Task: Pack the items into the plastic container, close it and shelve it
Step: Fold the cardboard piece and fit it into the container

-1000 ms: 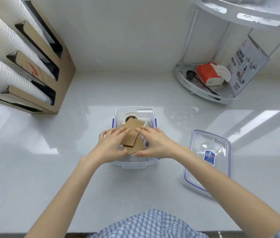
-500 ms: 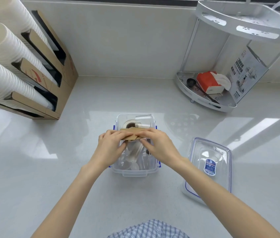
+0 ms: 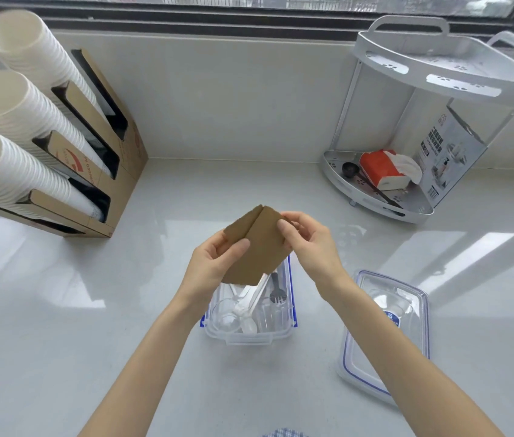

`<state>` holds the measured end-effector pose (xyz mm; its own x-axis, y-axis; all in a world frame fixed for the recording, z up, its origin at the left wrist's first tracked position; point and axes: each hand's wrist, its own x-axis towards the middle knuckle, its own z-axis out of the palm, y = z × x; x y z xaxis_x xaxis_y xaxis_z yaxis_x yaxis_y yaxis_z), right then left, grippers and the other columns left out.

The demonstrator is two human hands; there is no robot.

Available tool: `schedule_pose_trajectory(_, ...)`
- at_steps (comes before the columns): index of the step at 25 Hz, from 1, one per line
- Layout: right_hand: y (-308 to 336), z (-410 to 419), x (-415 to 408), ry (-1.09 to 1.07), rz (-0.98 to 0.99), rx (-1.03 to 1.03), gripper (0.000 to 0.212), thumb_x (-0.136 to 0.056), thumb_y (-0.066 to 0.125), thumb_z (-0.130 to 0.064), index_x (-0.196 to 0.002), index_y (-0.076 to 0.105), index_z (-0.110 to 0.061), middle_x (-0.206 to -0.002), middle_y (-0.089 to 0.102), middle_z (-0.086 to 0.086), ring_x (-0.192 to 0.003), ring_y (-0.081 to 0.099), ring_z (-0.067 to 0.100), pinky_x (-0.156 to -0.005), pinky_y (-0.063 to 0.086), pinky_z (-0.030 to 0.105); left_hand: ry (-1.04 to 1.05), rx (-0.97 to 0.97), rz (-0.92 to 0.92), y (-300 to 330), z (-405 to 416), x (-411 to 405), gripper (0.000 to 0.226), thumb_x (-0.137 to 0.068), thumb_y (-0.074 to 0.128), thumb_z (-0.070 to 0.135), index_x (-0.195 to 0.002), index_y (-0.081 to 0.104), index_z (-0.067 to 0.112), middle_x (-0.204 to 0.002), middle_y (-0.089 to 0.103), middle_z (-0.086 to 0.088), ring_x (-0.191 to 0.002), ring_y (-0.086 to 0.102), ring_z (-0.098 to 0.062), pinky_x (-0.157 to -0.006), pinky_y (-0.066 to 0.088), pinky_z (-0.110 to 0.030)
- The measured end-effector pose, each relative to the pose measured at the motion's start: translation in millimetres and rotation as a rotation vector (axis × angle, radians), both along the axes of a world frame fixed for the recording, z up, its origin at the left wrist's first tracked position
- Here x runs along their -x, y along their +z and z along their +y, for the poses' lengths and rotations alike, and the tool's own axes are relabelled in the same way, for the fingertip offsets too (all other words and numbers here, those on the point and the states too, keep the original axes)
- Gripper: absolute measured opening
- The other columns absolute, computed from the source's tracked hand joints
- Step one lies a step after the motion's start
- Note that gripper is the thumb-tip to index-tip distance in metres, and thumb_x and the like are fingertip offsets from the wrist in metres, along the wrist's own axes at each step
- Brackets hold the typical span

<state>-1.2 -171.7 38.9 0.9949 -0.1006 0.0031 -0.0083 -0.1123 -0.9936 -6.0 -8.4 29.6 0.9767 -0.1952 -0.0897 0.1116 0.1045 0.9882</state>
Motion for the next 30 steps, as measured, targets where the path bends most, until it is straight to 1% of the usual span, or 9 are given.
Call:
schedule_pose_trajectory(2, 0, 0, 1, -0.022, 0.066, -0.102, 0.015, -0.089, 0.054, -0.018, -0.081, 0.062, -0.029, -0.063, 0.054, -0.007, -0.047, 0.049, -0.005, -0.053, 0.046, 0.005, 0.001, 0.036, 0.032, 1, -1, 0, 0.015, -0.075, 0.059, 0.031, -0.086, 0.068, 0.027, -0.077, 0.072, 0.01, -0.076, 0.065, -0.016, -0.071, 0.053, -0.039)
schedule_pose_trajectory(5, -4, 0, 2, -0.044, 0.101, -0.086, 0.015, -0.088, 0.055, -0.02, -0.08, 0.062, -0.03, -0.065, 0.056, -0.007, -0.047, 0.05, -0.003, -0.052, 0.046, 0.005, 0.042, 0.018, 0.037, -2, -2, -1, 0.013, -0.084, 0.053, 0.029, -0.084, 0.066, 0.026, -0.073, 0.07, 0.012, -0.068, 0.062, -0.01, -0.066, 0.051, -0.034)
schedule_pose_trajectory(8, -6, -4, 1, -0.066, 0.098, -0.028, 0.01, -0.088, 0.055, -0.02, -0.088, 0.063, -0.025, -0.073, 0.06, -0.007, -0.059, 0.052, -0.001, -0.051, 0.042, 0.004, 0.095, -0.031, 0.035, -2, 0, -1, 0.017, -0.089, 0.047, 0.028, -0.084, 0.063, 0.026, -0.071, 0.068, 0.012, -0.064, 0.061, -0.008, -0.057, 0.053, -0.022)
schedule_pose_trajectory(10, -4, -7, -1, -0.075, 0.082, 0.006, 0.009, -0.088, 0.056, -0.019, -0.09, 0.063, -0.024, -0.071, 0.059, -0.009, -0.053, 0.051, -0.005, -0.051, 0.041, 0.005, 0.093, -0.04, 0.035, -1, 3, -3, 0.019, -0.09, 0.044, 0.029, -0.086, 0.062, 0.027, -0.068, 0.068, 0.017, -0.064, 0.063, -0.003, -0.054, 0.052, -0.017)
schedule_pose_trajectory(16, 3, -12, -7, -0.093, 0.018, 0.183, 0.007, -0.084, 0.059, -0.023, -0.09, 0.063, -0.024, -0.066, 0.057, -0.011, -0.042, 0.047, -0.005, -0.057, 0.038, 0.017, 0.132, -0.072, 0.014, -1, 5, -8, 0.026, -0.092, 0.041, 0.034, -0.081, 0.064, 0.029, -0.071, 0.065, 0.016, -0.065, 0.058, 0.0, -0.059, 0.05, -0.018)
schedule_pose_trajectory(20, 8, -10, -7, -0.097, -0.008, 0.21, 0.003, -0.084, 0.059, -0.022, -0.086, 0.06, -0.023, -0.066, 0.054, -0.01, -0.036, 0.046, -0.003, -0.047, 0.039, 0.01, 0.166, -0.064, 0.021, 0, 7, -10, 0.025, -0.092, 0.039, 0.033, -0.082, 0.062, 0.03, -0.079, 0.064, 0.011, -0.067, 0.058, -0.002, -0.061, 0.049, -0.019)
schedule_pose_trajectory(22, 10, -9, -7, -0.091, -0.001, 0.211, 0.003, -0.085, 0.058, -0.02, -0.084, 0.058, -0.023, -0.065, 0.052, -0.007, -0.034, 0.045, -0.001, -0.041, 0.037, 0.008, 0.177, -0.116, -0.006, 1, 9, -10, 0.021, -0.092, 0.041, 0.031, -0.084, 0.06, 0.031, -0.082, 0.064, 0.01, -0.069, 0.059, -0.002, -0.061, 0.048, -0.019)
schedule_pose_trajectory(26, 15, -9, -5, -0.1, -0.008, 0.201, 0.005, -0.085, 0.053, -0.015, -0.087, 0.055, -0.019, -0.062, 0.05, -0.004, -0.031, 0.045, 0.002, -0.039, 0.036, 0.008, 0.279, -0.328, -0.141, 1, 11, -10, 0.011, -0.091, 0.045, 0.024, -0.097, 0.054, 0.027, -0.091, 0.061, 0.009, -0.078, 0.061, -0.008, -0.059, 0.051, -0.022)
schedule_pose_trajectory(30, 16, 2, -6, -0.054, -0.022, 0.195, 0.01, -0.086, 0.05, -0.013, -0.093, 0.054, -0.019, -0.062, 0.05, -0.003, -0.031, 0.051, 0.002, -0.041, 0.041, 0.007, 0.273, -0.427, -0.283, 3, 1, -8, 0.017, -0.09, 0.046, 0.021, -0.104, 0.055, 0.026, -0.086, 0.06, 0.017, -0.08, 0.059, 0.002, -0.065, 0.046, -0.009)
